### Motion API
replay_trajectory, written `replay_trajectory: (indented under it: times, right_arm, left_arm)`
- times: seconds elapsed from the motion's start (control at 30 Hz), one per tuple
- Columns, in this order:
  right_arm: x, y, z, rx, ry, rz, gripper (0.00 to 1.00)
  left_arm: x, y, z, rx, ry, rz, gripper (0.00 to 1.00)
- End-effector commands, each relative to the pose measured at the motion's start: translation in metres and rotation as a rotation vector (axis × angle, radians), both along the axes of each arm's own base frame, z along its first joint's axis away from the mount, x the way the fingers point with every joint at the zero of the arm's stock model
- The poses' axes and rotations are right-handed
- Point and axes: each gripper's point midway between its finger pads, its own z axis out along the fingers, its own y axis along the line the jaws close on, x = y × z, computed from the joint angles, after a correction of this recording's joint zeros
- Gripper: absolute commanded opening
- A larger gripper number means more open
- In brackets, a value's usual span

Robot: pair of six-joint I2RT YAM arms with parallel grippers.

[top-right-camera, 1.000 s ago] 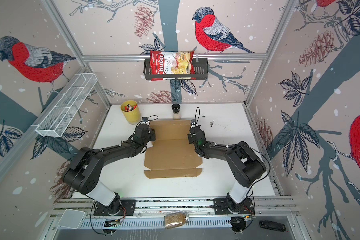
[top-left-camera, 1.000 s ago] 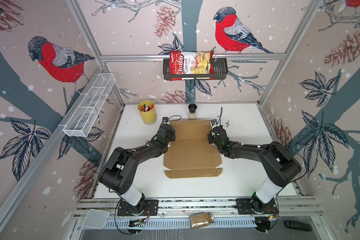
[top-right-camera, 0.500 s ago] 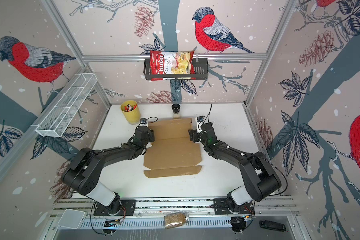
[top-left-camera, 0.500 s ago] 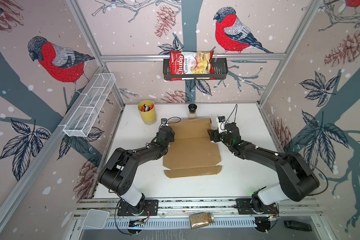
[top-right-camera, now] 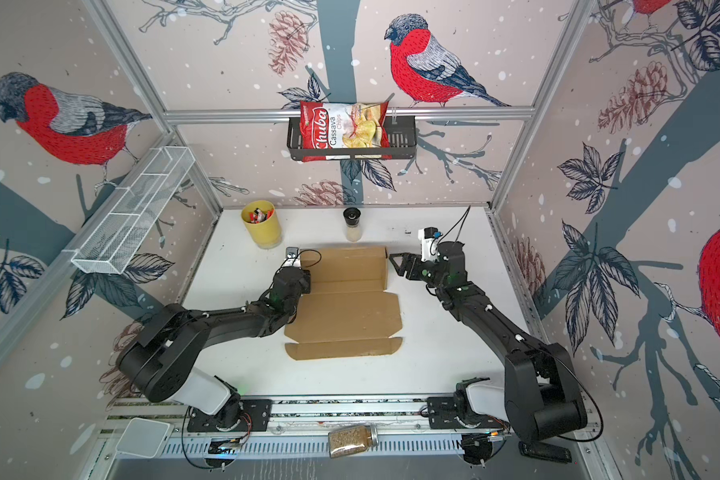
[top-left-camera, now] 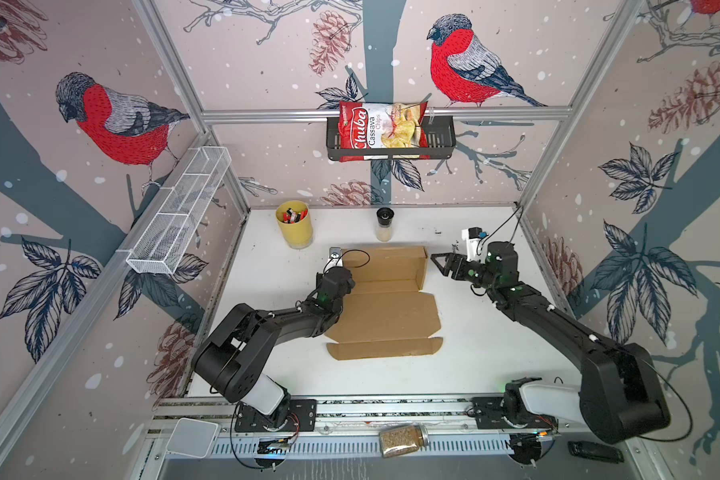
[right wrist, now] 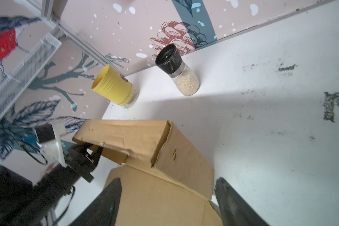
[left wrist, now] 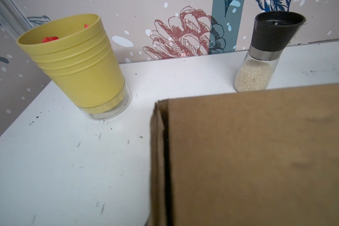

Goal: Fold the paper box

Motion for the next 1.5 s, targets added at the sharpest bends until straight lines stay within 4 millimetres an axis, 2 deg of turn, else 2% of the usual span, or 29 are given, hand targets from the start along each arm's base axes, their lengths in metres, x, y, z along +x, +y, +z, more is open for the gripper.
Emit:
replay_trajectory:
  times: [0.0, 0.07, 0.17, 0.3, 0.43, 0.6, 0.7, 0.83, 0.93, 1.03, 1.27, 1.4, 1.47]
  right_arm:
    - [-0.006, -0.003, -0.006, 0.096, 0.235, -0.005, 0.75]
    - [-0.003, -0.005, -0.015, 0.055, 0.327, -0.006, 0.75]
    - [-0.005, 0.002, -0.024, 0.004, 0.397, 0.035, 0.76]
    - [-0.008, 0.013, -0.026, 0.002, 0.39, 0.065, 0.75]
    - [-0.007, 0.026, -0.018, 0.012, 0.367, 0.101, 0.73]
    - [-0.004, 0.034, -0.023, -0.015, 0.37, 0.12, 0.68]
    - [-0.004, 0.034, -0.036, -0.042, 0.391, 0.119, 0.64]
    - [-0.007, 0.035, -0.056, -0.072, 0.418, 0.124, 0.52]
    - [-0.008, 0.034, -0.063, -0.074, 0.43, 0.126, 0.5]
    - [-0.007, 0.035, -0.061, -0.07, 0.425, 0.128, 0.51]
    - [-0.001, 0.034, -0.037, -0.055, 0.374, 0.128, 0.61]
    - [-0.003, 0.035, -0.043, -0.057, 0.389, 0.13, 0.6]
    - [-0.005, 0.036, -0.051, -0.061, 0.408, 0.135, 0.55]
  left_arm:
    - [-0.002, 0.002, 0.025, 0.053, -0.133, 0.019, 0.0]
    - [-0.007, 0.002, 0.029, 0.064, -0.178, 0.018, 0.0]
    - [-0.011, -0.003, 0.029, 0.076, -0.193, 0.002, 0.0]
    - [-0.013, -0.005, 0.029, 0.092, -0.199, 0.007, 0.0]
    - [-0.014, -0.005, 0.029, 0.095, -0.2, 0.006, 0.0]
    - [-0.016, -0.006, 0.029, 0.094, -0.2, 0.002, 0.0]
    - [-0.017, -0.006, 0.026, 0.088, -0.19, 0.002, 0.0]
    - [-0.018, -0.005, 0.019, 0.079, -0.167, 0.01, 0.0]
    - [-0.018, -0.006, 0.016, 0.079, -0.159, 0.008, 0.0]
    - [-0.018, -0.007, 0.017, 0.078, -0.161, 0.008, 0.0]
    - [-0.021, -0.003, 0.015, 0.079, -0.156, 0.019, 0.0]
    - [-0.021, -0.003, 0.012, 0.076, -0.15, 0.019, 0.0]
    - [-0.021, -0.003, 0.01, 0.077, -0.147, 0.02, 0.0]
